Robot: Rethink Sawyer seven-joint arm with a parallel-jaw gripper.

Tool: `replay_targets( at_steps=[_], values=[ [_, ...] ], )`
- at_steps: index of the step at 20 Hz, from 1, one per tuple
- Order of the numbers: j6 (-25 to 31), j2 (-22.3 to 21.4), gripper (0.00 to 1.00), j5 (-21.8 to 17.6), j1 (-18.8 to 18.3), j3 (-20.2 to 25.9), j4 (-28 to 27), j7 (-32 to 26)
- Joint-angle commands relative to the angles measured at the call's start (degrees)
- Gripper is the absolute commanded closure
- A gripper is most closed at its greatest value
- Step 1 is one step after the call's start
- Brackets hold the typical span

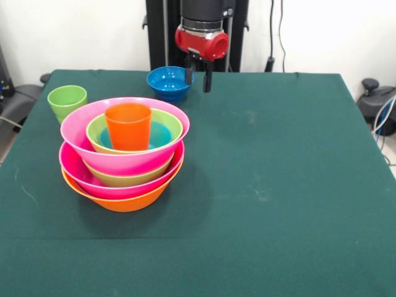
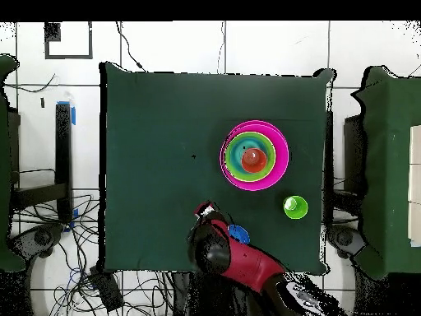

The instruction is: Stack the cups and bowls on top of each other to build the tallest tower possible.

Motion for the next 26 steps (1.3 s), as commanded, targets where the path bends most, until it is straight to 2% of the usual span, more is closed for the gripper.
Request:
replay_targets(
  at_steps=[1, 14, 21, 26],
  values=[
    [7.3, 1.1, 0.0, 2.5, 0.4, -0.1, 1.1, 8.7],
    [7.6, 0.4, 0.0, 0.6, -1.4, 0.4, 2.0, 7.9],
    [5.9, 2.1, 0.0, -0.1, -2.1, 0.8, 2.2, 8.3],
    [4.1, 5.1, 0.0, 0.4, -1.4, -0.6, 1.5, 8.7]
  ],
)
